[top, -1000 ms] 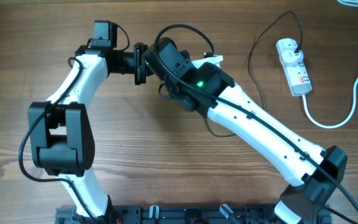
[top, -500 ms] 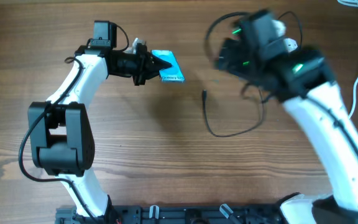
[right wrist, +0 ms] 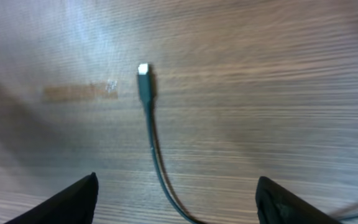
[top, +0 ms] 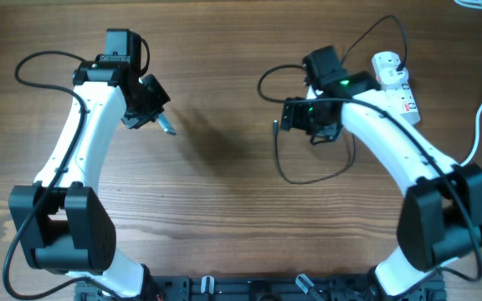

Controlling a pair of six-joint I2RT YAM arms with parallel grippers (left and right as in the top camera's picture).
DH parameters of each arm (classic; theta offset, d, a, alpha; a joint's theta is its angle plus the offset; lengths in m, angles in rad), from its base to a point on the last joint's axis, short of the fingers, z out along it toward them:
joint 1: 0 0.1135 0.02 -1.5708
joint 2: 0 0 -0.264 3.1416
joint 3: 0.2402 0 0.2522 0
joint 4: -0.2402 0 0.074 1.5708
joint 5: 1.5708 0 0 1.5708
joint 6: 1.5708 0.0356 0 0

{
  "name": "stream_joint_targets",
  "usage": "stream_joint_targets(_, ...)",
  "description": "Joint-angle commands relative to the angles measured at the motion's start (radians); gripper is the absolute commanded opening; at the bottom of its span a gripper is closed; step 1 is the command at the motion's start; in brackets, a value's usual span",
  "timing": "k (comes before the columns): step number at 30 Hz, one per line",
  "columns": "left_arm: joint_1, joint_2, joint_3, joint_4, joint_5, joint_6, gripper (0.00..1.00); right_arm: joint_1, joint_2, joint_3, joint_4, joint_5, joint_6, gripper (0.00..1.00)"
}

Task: Plug charger to phone and switch on socket
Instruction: 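Grasp the black cable's USB-C plug with the right gripper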

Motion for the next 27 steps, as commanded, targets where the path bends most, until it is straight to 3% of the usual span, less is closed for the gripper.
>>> stream_joint_targets(1, 0.000, -0.011, 0.004, 0.007, -0.031, 0.016, 0.04, 0.076, 0.080, -0.013, 0.029, -0.003, -0.011, 0.74)
stream_joint_targets(6, -0.003, -0.011, 0.004, 0.013, -0.022, 0.016, 0.04, 0.129, 0.185, -0.012, 0.101, 0.082, 0.008, 0.74)
stream_joint_targets(9, -0.005, -0.011, 0.004, 0.014, -0.020, 0.016, 0.04, 0.129, 0.197, -0.013, 0.138, 0.190, 0.005, 0.56)
stream_joint_targets(12, -0.010, -0.011, 0.004, 0.018, -0.012, 0.016, 0.04, 0.130, 0.197, -0.013, 0.142, 0.215, 0.006, 0.46)
stream_joint_targets(27, -0.011, -0.011, 0.004, 0.026, -0.012, 0.016, 0.04, 0.137, 0.198, -0.013, 0.195, 0.182, 0.020, 0.44)
